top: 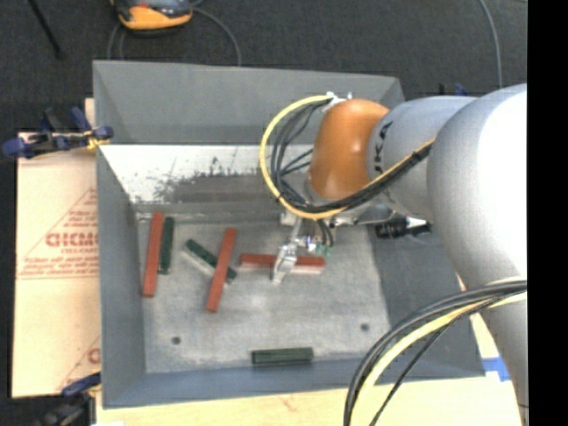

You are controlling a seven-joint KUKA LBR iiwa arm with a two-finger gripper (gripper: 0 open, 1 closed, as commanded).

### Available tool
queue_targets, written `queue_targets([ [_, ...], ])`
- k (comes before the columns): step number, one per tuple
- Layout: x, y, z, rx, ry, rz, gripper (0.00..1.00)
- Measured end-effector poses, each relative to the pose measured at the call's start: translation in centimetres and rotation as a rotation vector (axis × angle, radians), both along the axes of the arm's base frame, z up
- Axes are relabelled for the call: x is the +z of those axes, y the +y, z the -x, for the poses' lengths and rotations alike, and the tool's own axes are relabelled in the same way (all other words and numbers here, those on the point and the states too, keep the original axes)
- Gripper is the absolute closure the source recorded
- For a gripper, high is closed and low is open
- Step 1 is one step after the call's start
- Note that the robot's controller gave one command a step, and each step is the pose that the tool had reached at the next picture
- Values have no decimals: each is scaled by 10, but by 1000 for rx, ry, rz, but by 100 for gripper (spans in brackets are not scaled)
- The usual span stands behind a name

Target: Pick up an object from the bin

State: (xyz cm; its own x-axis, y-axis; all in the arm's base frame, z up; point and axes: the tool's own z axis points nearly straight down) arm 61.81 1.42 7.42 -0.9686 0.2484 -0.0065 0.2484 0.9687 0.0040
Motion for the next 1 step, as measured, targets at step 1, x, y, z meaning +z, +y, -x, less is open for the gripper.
queue_targets([
  [1,10,-4,3,5,5,0,100],
])
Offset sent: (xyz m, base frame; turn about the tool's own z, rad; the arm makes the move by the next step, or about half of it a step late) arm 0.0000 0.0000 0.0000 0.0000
